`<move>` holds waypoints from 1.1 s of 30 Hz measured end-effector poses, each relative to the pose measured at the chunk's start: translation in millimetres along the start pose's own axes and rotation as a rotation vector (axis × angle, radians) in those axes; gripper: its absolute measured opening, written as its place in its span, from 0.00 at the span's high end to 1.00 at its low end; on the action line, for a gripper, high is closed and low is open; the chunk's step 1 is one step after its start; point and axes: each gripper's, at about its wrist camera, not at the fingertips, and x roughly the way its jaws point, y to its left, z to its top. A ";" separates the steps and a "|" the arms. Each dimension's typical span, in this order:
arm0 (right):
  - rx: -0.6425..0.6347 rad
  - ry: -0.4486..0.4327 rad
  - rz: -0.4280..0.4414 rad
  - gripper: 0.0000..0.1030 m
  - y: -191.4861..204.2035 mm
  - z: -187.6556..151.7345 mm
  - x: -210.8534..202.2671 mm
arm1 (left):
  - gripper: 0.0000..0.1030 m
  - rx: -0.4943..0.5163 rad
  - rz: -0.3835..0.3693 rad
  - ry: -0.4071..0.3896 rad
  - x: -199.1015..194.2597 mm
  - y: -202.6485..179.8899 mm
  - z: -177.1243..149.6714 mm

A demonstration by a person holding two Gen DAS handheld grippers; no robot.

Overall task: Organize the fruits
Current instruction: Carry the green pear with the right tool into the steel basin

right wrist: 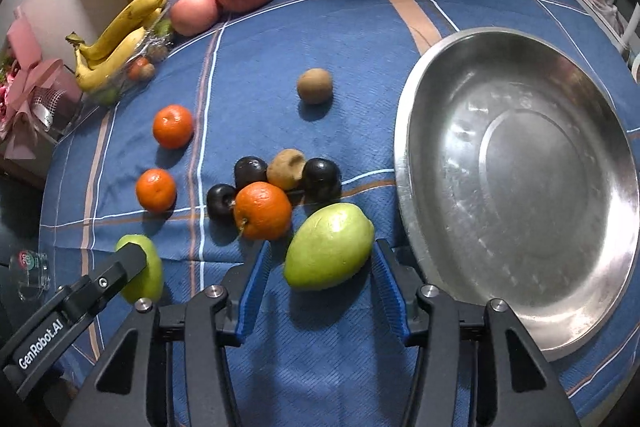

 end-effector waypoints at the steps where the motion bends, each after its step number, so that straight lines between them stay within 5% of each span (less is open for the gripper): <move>1: 0.001 0.000 -0.002 0.49 0.2 0.4 0.5 | 0.59 0.000 0.001 0.000 0.4 -0.1 -0.1; 33: 0.115 -0.060 0.173 0.60 -27.6 8.8 -46.0 | 0.59 0.091 -0.029 -0.072 -8.1 -35.8 1.1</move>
